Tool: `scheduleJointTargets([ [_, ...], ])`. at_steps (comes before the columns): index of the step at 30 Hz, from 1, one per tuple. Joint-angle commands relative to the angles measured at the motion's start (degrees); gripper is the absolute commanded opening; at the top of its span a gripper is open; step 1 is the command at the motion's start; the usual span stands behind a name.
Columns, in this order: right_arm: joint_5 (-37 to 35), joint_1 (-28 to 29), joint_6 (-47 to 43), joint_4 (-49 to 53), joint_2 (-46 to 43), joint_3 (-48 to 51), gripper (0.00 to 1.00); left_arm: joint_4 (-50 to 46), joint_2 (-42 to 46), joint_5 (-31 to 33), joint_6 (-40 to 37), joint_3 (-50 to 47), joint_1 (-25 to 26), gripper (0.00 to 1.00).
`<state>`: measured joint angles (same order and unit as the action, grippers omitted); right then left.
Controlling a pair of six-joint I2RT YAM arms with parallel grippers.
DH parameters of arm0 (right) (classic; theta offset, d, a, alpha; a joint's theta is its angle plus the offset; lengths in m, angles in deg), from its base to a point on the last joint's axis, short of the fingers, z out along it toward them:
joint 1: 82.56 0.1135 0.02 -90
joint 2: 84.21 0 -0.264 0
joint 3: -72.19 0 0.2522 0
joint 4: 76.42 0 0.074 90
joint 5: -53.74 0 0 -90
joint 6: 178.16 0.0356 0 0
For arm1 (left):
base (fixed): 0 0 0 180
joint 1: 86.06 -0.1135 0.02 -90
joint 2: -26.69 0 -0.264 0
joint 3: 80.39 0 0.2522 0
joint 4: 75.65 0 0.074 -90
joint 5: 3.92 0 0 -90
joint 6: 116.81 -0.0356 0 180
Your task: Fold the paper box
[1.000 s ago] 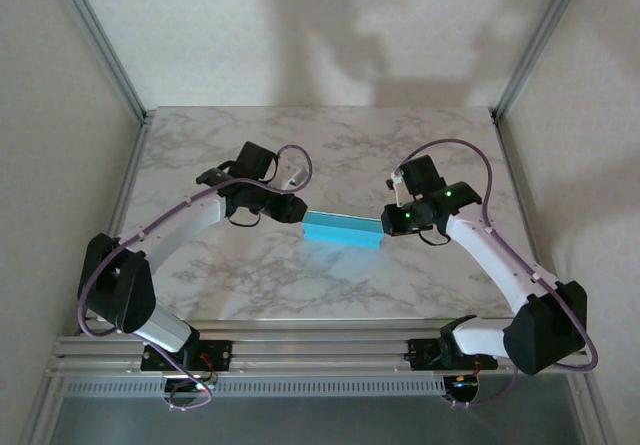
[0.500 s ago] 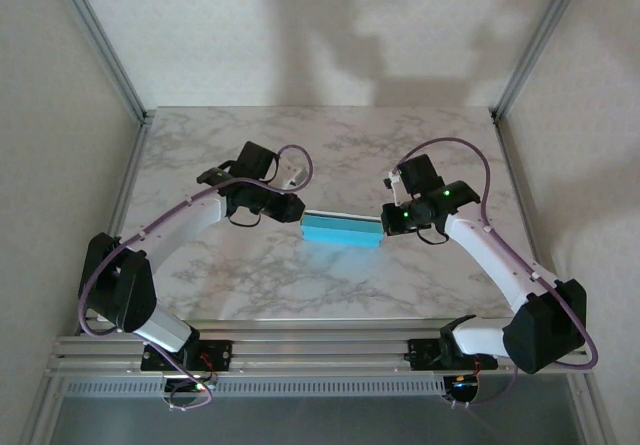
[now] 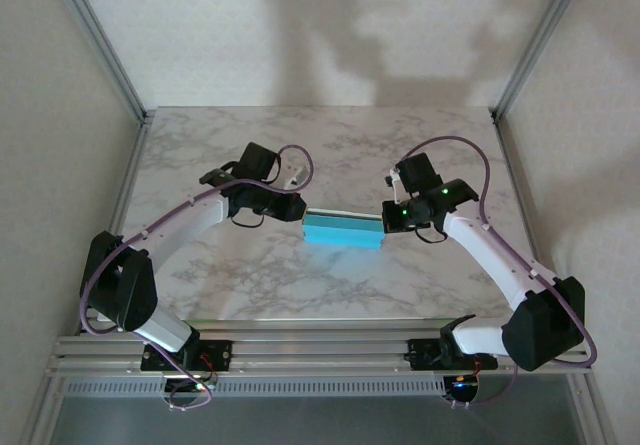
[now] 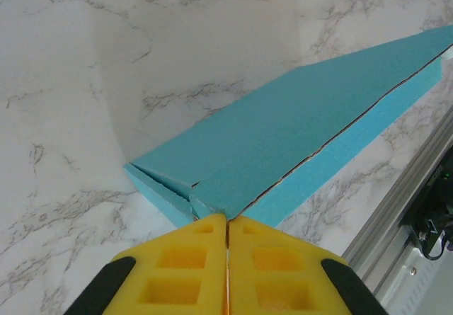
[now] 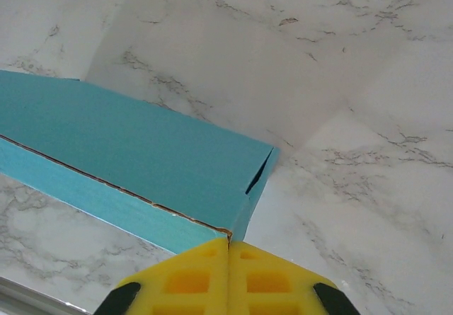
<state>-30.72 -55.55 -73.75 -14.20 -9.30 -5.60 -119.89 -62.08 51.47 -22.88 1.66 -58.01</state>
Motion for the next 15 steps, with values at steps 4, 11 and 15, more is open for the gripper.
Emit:
scheduleJointTargets([
  [4, 1.29, 1.15, 2.52, -1.46, 0.85, -1.25, 0.01, 0.90, 0.39, 1.33, 0.67, -2.15, 1.39, 0.07],
  [11, 3.64, 1.20, 4.13, 0.19, 1.79, -3.97, 0.00, 0.61, -0.06, 3.45, 0.23, -2.35, 2.42, 0.06],
  [15, 4.74, 1.06, 4.00, 2.50, 3.00, -6.30, 0.00, 0.17, -1.01, 5.20, -0.03, -2.29, 3.49, 0.05],
])
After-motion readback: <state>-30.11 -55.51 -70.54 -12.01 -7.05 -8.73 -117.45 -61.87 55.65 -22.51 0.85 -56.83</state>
